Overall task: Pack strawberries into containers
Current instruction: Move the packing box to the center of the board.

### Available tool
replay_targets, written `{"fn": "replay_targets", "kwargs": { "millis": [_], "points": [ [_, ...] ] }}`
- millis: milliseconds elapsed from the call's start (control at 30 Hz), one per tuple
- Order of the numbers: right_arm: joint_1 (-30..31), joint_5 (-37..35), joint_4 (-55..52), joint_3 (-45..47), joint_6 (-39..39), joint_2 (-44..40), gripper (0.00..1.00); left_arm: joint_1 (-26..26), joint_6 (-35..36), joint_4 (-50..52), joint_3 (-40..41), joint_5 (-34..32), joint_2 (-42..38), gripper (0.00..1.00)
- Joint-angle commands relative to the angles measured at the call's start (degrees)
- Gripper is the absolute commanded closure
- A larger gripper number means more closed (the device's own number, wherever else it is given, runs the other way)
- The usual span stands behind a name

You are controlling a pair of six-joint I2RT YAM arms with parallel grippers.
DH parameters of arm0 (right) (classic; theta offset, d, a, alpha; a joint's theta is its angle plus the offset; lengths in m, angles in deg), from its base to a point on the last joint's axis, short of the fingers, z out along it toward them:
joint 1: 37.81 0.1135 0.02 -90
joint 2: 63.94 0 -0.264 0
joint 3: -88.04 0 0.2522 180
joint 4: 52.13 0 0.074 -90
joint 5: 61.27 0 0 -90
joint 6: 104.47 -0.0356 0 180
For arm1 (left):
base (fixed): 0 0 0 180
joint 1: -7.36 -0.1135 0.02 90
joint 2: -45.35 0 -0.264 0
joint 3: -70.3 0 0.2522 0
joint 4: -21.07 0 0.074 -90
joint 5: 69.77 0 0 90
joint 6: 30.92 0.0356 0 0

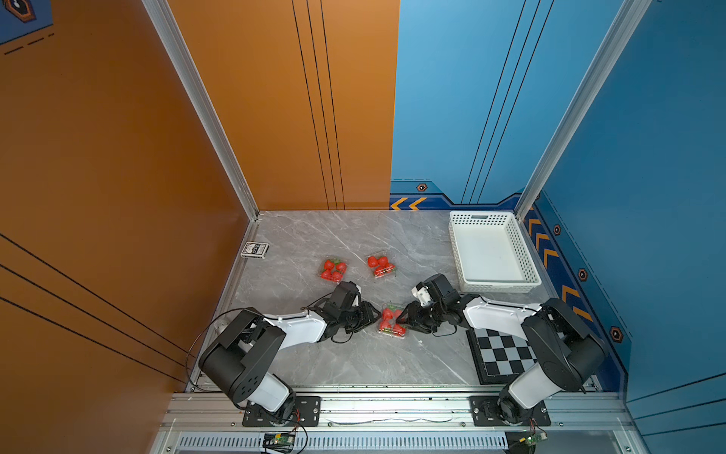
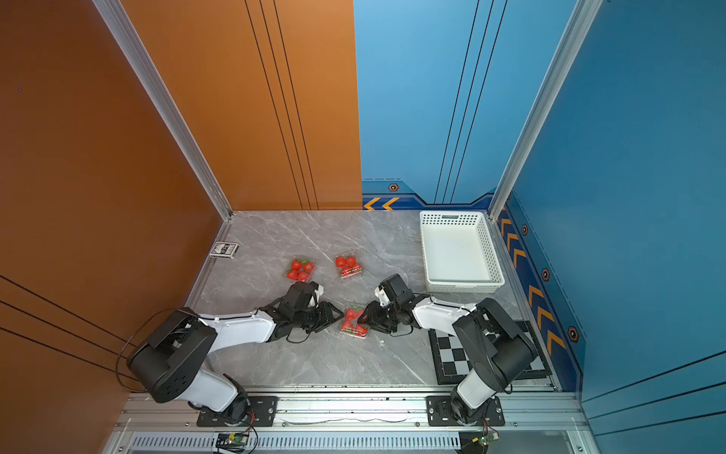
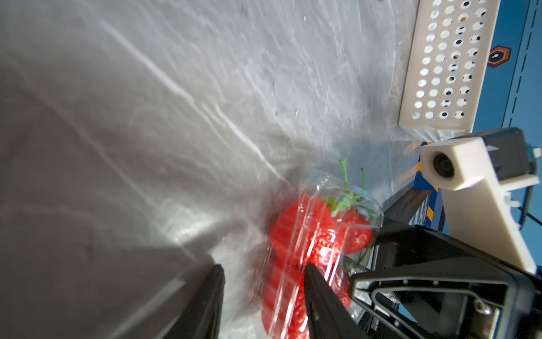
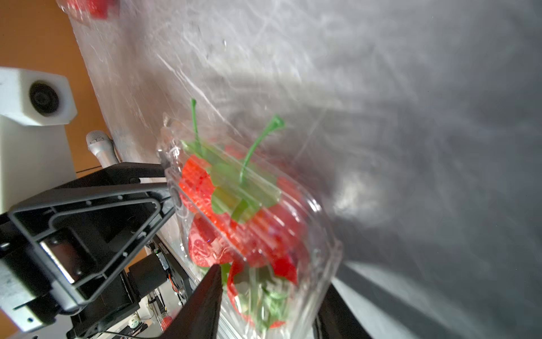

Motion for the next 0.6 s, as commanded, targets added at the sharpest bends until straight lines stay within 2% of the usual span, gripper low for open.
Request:
{"fn": "replay_targets", "kwargs": {
  "millis": [0,167,300,567],
  "points": [
    [-1.5,1.5,3.4,-5.0,2.5,4.4,0.51,-2.8,4.3,0.0,-2.7,5.6,3.6,0.54],
    [-4.1,2.7,2.7,-13.1,4.2,11.7,0.50,-7.1,7.0,0.2,-7.8,8.6,7.8,0.54],
    [-5.1,2.6,-0.9,-18.4,5.9,15.4,0.42,-9.5,8.0,0.2,-9.5,9.3,9.4,0.48],
    [-7.0,-0.2,-6.2,-17.7,9.1,12.1,0.25,-13.6,8.9,1.1,-4.2,8.1,4.0,0.39]
  ]
}}
